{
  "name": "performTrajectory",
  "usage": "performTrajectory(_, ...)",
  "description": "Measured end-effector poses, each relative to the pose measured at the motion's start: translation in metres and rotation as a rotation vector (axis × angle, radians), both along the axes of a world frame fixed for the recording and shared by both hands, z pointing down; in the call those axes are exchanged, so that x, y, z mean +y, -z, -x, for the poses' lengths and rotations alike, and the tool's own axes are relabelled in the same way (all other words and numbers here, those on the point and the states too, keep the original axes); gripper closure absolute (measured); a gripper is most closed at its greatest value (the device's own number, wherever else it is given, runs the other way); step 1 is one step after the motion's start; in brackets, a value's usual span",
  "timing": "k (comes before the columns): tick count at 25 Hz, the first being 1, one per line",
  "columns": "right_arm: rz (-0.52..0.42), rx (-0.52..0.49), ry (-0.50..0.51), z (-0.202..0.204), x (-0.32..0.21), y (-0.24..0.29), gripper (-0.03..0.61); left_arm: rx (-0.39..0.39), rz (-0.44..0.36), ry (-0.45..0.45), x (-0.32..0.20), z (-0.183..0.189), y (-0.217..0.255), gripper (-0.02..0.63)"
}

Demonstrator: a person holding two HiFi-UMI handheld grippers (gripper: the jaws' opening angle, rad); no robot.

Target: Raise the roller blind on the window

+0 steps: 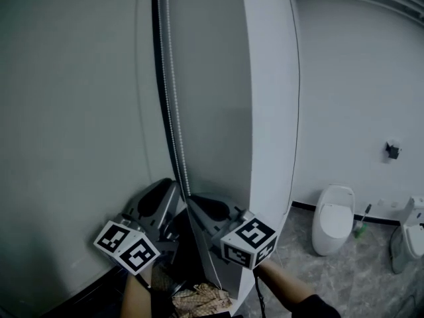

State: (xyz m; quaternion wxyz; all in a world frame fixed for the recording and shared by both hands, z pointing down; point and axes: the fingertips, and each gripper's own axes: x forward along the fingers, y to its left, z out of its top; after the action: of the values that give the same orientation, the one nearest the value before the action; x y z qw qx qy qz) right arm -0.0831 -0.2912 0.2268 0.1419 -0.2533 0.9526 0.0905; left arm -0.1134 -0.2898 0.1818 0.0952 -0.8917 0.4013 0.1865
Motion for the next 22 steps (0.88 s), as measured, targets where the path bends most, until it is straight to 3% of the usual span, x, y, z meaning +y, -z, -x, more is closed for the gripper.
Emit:
performTrajectory(6, 0.024, 0.023, -0.032, -0.003, -0.001, -0.047, 0.563, -0.025, -0.011, -0.058, -0.014, -0.019, 0.024, 0.571)
performTrajectory(11, 0.031, 0.02, -0.049, -0.012, -0.003, -0.057, 0.563, -0.028, -0.017, -0.131, -0.013, -0.034, 0.041, 0.571)
performTrajectory(19, 0.031, -0.005, -0.03, -0.012, 0.005, -0.056, 0.563, -0.049, -0.042, -0.097, -0.012, -0.041, 0.053, 0.582)
performTrajectory(22, 0.07, -0.041, -0.001, -0.017, 0.003, -0.056, 0.563, -0.041, -0.048, -0.083, -0.009, -0.039, 0.053, 0.594)
